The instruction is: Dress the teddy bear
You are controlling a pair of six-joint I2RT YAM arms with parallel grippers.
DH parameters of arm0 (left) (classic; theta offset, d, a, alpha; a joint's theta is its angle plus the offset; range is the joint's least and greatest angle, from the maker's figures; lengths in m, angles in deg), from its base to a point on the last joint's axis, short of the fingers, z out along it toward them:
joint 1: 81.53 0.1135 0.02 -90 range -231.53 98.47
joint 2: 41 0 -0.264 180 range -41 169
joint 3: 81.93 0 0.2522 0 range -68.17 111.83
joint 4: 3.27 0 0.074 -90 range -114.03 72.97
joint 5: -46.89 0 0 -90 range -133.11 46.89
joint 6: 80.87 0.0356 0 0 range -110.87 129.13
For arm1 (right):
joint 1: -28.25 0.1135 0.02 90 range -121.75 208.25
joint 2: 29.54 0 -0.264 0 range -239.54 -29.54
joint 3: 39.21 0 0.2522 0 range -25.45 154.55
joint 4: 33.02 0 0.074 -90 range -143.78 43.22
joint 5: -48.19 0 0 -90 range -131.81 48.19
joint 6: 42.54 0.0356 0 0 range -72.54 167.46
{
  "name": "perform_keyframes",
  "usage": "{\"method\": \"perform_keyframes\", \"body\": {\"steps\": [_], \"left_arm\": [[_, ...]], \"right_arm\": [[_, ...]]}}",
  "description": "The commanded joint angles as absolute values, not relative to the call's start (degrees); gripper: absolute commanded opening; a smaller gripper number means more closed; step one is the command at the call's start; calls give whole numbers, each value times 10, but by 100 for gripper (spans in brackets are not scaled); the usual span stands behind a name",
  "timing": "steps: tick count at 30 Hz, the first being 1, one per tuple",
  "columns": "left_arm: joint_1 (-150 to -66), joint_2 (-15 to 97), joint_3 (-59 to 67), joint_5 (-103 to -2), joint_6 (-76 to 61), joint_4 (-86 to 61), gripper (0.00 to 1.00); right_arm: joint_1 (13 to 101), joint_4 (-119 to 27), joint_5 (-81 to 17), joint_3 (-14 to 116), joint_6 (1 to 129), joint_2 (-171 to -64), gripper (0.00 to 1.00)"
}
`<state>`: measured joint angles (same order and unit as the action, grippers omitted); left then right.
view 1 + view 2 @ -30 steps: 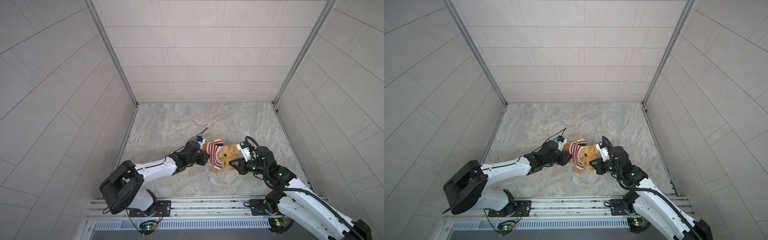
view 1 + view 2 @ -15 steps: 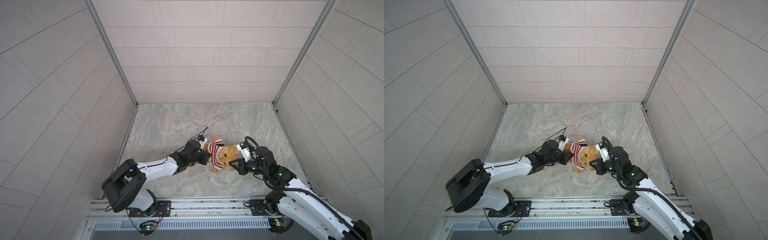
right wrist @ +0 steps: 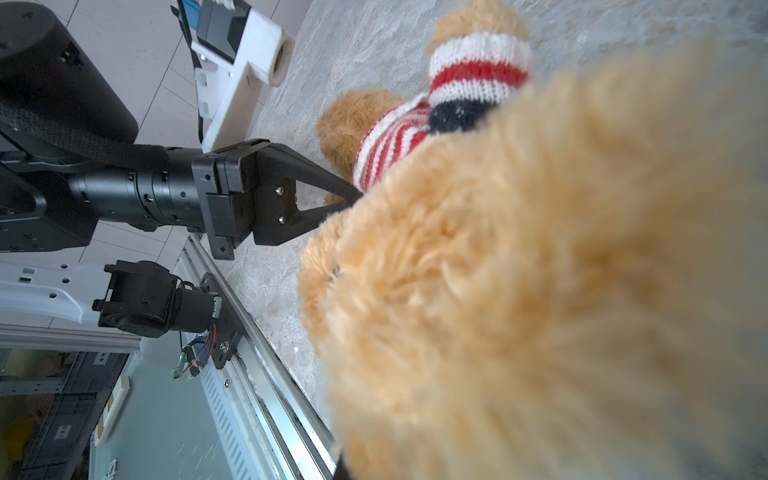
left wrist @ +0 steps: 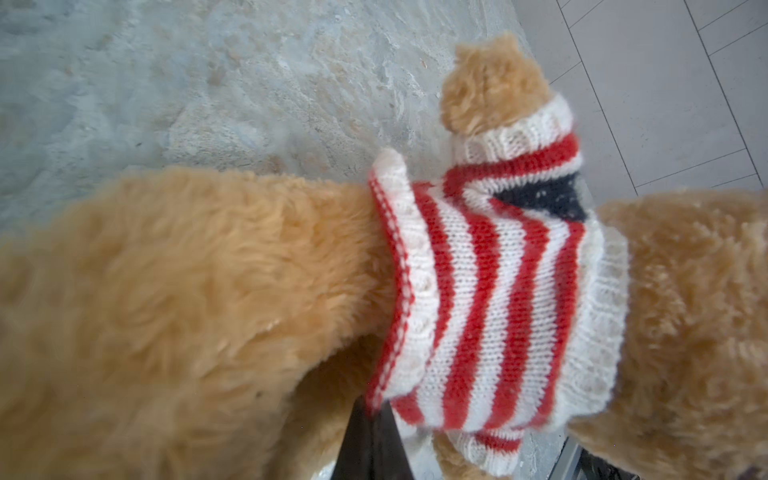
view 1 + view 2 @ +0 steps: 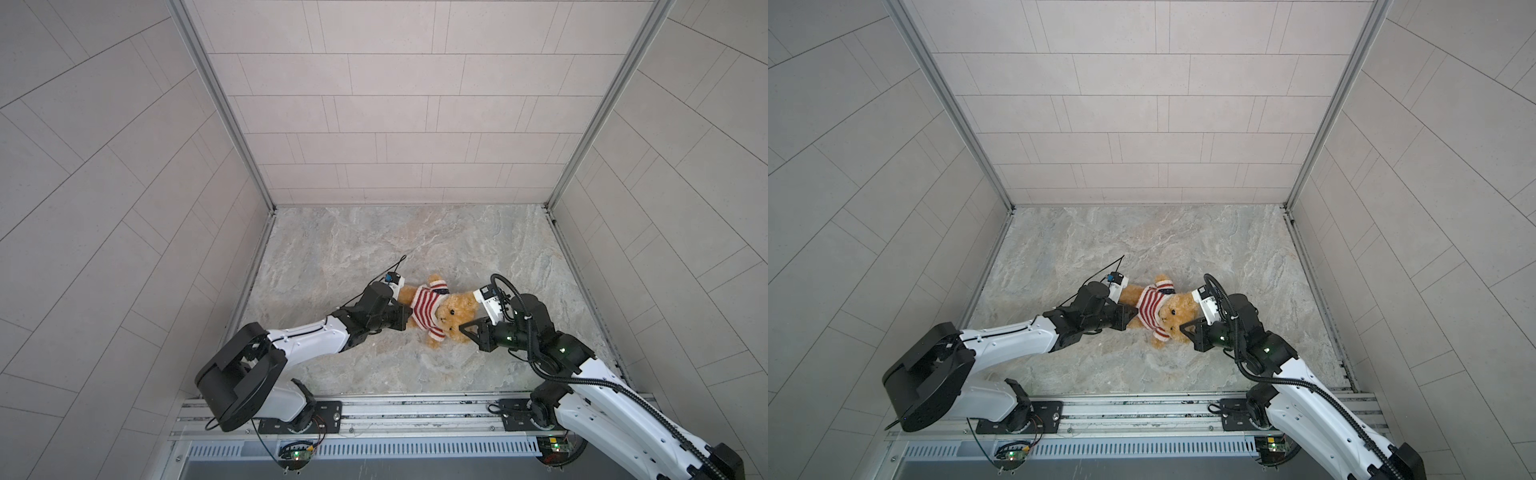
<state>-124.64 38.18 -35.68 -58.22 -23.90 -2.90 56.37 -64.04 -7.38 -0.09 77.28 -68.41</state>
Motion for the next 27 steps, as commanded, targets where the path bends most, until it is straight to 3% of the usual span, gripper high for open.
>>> {"method": "perform_keyframes", "body": {"steps": [1,15,20,27], "left_arm": [[-1240,359,-370,-559,-235,-45,0],[-1244,324,-387,-567,-233,-51,0],[-1253,266,-400,-553,-229,-94,27],[-1253,156,-392,-517,-200,-209,44]], "right_arm": [[566,-625,-68,23,765,-674,0],[566,-618,-62,32,773,-678,0],[568,-621,-56,38,771,-678,0],[575,-623,-45,49,766,-679,0]]}}
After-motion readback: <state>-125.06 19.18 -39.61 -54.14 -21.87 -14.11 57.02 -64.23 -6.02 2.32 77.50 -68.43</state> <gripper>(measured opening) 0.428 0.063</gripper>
